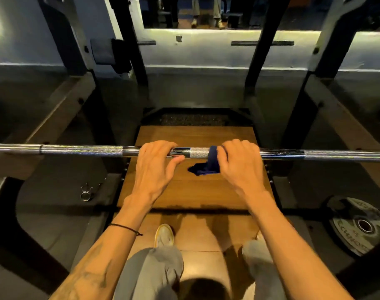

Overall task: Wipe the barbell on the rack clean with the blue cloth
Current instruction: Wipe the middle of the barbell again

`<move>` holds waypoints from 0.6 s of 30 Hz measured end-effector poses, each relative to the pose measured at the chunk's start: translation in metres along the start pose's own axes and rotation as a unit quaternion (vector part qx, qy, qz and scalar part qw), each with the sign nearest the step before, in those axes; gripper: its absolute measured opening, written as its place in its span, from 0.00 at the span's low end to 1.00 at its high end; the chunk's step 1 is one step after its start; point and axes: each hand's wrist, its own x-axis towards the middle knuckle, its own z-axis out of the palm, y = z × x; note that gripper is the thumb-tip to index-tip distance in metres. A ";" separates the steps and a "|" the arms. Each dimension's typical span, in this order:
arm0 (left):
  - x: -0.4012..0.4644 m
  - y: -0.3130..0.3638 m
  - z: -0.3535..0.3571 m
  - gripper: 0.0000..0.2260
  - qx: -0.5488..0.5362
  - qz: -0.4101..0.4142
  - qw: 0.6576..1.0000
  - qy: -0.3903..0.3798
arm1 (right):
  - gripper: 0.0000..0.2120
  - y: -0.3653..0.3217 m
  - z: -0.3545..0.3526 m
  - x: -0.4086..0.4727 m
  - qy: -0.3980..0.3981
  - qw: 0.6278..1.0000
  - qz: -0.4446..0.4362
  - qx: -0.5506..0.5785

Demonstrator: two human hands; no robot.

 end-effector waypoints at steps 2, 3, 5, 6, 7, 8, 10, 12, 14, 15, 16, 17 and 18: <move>-0.002 0.001 -0.002 0.14 -0.002 -0.002 1.000 0.002 | 0.19 0.043 -0.014 -0.006 -0.010 0.998 0.039 -0.057; -0.003 0.002 -0.002 0.14 -0.003 -0.001 1.000 0.005 | 0.19 0.061 -0.022 -0.010 -0.012 0.995 0.055 -0.078; -0.004 0.004 -0.004 0.14 -0.009 0.000 1.000 0.012 | 0.18 0.081 -0.032 -0.017 -0.007 0.994 0.076 -0.082; -0.004 0.005 -0.004 0.14 -0.011 -0.003 1.000 0.014 | 0.17 0.082 -0.033 -0.018 0.000 0.993 0.088 -0.073; -0.004 0.007 -0.004 0.15 -0.013 -0.008 1.000 0.014 | 0.17 0.078 -0.031 -0.018 0.008 0.993 0.103 -0.063; -0.005 0.007 -0.004 0.15 -0.015 -0.014 1.000 0.014 | 0.17 0.073 -0.026 -0.017 0.017 0.991 0.121 -0.059; -0.006 0.008 -0.005 0.16 -0.023 -0.014 0.999 0.018 | 0.18 0.057 -0.018 -0.016 0.034 0.987 0.146 -0.061; -0.006 0.007 -0.006 0.16 -0.020 -0.002 1.000 0.010 | 0.18 0.032 -0.011 -0.013 0.043 0.987 0.147 -0.056; -0.005 0.004 -0.008 0.16 -0.001 0.003 1.000 -0.008 | 0.17 -0.012 -0.002 -0.007 0.042 0.989 0.136 -0.033; -0.005 0.004 -0.011 0.17 0.013 0.006 1.000 -0.019 | 0.17 -0.040 0.003 -0.003 0.029 0.991 0.130 -0.023; -0.004 0.002 -0.013 0.17 0.029 0.022 0.999 -0.031 | 0.17 -0.067 0.009 0.002 0.008 0.992 0.123 -0.020; -0.001 -0.001 -0.018 0.18 0.042 0.052 0.997 -0.048 | 0.18 -0.093 0.013 0.006 -0.010 0.993 0.119 -0.021; 0.004 -0.005 -0.022 0.18 0.045 0.086 0.992 -0.074 | 0.19 -0.111 0.017 0.010 -0.020 0.992 0.120 -0.023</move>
